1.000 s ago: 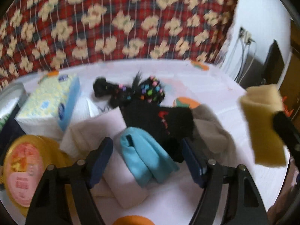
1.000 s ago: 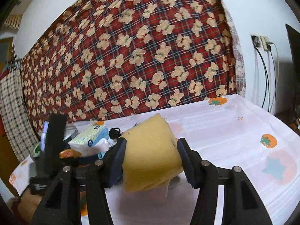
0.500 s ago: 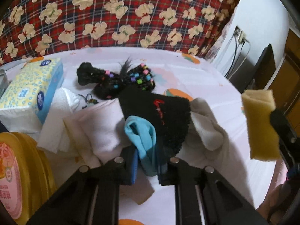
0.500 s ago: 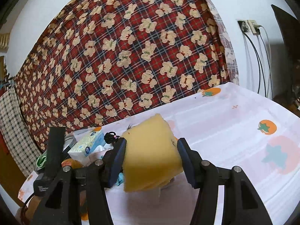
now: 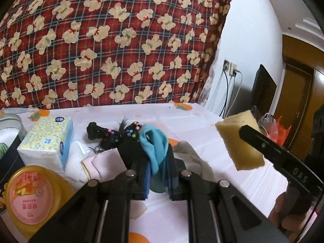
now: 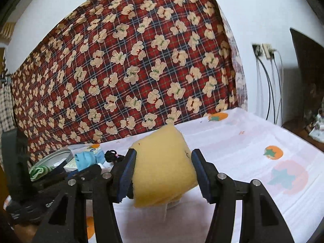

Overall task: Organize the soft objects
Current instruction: 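Grasp the blue cloth with the left gripper while the right gripper holds the sponge, then lower the blue cloth and yellow sponge into the tin with both grippers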

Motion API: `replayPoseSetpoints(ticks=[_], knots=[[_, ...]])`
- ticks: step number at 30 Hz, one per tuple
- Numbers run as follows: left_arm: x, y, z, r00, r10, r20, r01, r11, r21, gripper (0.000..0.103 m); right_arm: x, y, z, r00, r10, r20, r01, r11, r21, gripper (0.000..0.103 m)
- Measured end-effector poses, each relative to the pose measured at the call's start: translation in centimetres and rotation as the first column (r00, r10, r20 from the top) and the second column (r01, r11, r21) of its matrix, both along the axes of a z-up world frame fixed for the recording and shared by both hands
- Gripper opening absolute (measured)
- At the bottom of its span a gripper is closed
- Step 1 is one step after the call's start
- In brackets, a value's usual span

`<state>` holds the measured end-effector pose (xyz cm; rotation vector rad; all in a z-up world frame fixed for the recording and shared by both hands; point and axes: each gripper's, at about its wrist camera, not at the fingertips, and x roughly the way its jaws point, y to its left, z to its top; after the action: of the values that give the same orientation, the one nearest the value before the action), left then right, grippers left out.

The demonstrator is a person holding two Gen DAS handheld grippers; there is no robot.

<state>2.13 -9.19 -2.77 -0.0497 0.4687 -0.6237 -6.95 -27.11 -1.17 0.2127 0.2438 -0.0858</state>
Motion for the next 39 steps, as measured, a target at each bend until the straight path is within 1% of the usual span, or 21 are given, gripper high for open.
replayPoseSetpoints(ticks=[4,9,13,19,23,30,34,39], knots=[[-0.4,0.6,0.1,1.0,0.015,0.011,-0.015,1.0,0.005,0.01,-0.1,1.2,0.3,1.0,-0.01,0.006,0.011,0.998,-0.07,0.059],[-1.0,1.7,0.3,0.999,0.043,0.013,-0.044,0.999,0.022,0.01,-0.6,3.3,0.5,0.999,-0.017,0.03,0.022,0.985,-0.172,0.059],[-1.6,2.8,0.8,0.997,0.071,0.031,-0.072,0.996,0.042,0.01,-0.6,5.0,0.5,0.999,0.033,0.021,-0.029,0.987,-0.158,0.059],[-2.3,5.0,1.7,0.993,0.103,0.057,-0.105,0.994,0.039,0.01,-0.7,7.2,1.4,0.996,0.089,0.032,-0.084,0.989,-0.121,0.059],[-2.4,6.6,2.0,0.991,0.124,0.052,-0.125,0.992,0.024,0.01,-0.5,8.8,1.9,0.992,0.118,0.032,-0.115,0.988,-0.101,0.059],[-2.6,9.9,2.7,0.982,0.175,0.066,-0.175,0.985,-0.003,0.01,-0.2,12.1,2.3,0.984,0.173,0.032,-0.169,0.98,-0.109,0.059],[-2.2,12.3,3.1,0.974,0.216,0.063,-0.215,0.976,-0.023,0.01,0.3,14.0,2.9,0.976,0.214,0.042,-0.209,0.972,-0.103,0.059],[-1.8,15.7,3.5,0.956,0.286,0.068,-0.284,0.958,-0.04,0.01,0.9,16.7,3.8,0.961,0.27,0.063,-0.263,0.959,-0.103,0.059]])
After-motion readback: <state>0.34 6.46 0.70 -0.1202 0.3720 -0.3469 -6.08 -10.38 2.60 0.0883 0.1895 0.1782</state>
